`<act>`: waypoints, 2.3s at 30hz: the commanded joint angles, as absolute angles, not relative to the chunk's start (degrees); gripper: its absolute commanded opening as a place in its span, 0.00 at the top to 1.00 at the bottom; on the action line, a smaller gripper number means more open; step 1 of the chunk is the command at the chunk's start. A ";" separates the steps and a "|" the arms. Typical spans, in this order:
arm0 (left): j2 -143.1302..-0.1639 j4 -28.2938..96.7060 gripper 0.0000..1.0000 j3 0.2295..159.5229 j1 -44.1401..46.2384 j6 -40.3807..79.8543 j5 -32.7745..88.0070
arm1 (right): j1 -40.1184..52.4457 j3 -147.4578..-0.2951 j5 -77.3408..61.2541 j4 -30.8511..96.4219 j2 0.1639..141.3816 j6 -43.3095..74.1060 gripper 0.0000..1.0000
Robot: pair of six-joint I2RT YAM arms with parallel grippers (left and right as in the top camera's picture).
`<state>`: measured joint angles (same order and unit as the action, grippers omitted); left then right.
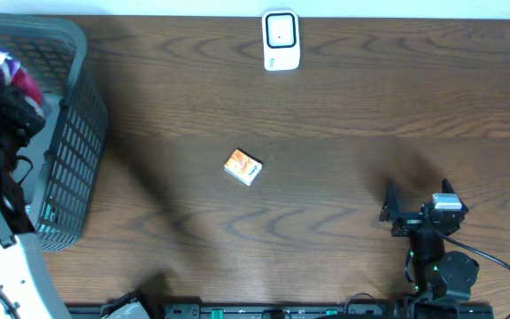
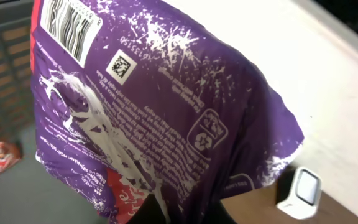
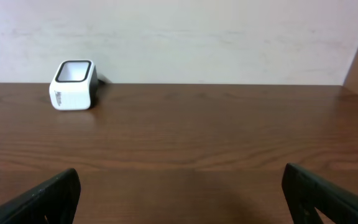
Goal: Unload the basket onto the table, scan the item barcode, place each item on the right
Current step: 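Carry the purple package out and drop it right of the orange box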
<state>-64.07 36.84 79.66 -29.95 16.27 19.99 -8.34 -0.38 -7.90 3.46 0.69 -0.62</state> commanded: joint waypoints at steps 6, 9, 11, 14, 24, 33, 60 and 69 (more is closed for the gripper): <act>-59.05 34.87 0.93 80.38 -25.36 16.60 29.15 | -9.06 -0.36 -8.05 3.68 0.38 -0.03 0.01; -58.39 33.08 0.93 80.38 -17.12 16.53 35.79 | -9.06 -0.36 -8.05 3.68 0.38 -0.03 0.01; -58.72 33.15 0.93 80.38 -11.46 15.59 35.14 | -9.06 -0.36 -8.05 3.68 0.38 -0.03 0.01; -60.12 33.39 0.93 80.38 -4.19 13.93 33.30 | -9.06 -0.36 -8.05 3.68 0.38 -0.03 0.01; -73.30 33.50 0.93 80.36 12.19 14.02 26.09 | -9.06 -0.36 -8.05 3.70 0.38 -0.03 0.01; -91.85 25.80 0.93 80.36 24.86 15.75 26.04 | -9.06 -0.36 -8.05 3.68 0.38 -0.03 0.01; -86.30 18.33 0.27 80.58 23.27 18.09 27.97 | -9.06 -0.36 -8.05 3.68 0.38 -0.03 0.01; -66.54 25.45 0.26 80.58 -4.43 18.09 16.60 | -9.06 -0.36 -8.05 3.68 0.38 -0.03 0.01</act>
<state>-70.26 21.80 80.20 4.54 18.22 24.16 -8.34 -0.38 -7.90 3.46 0.69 -0.62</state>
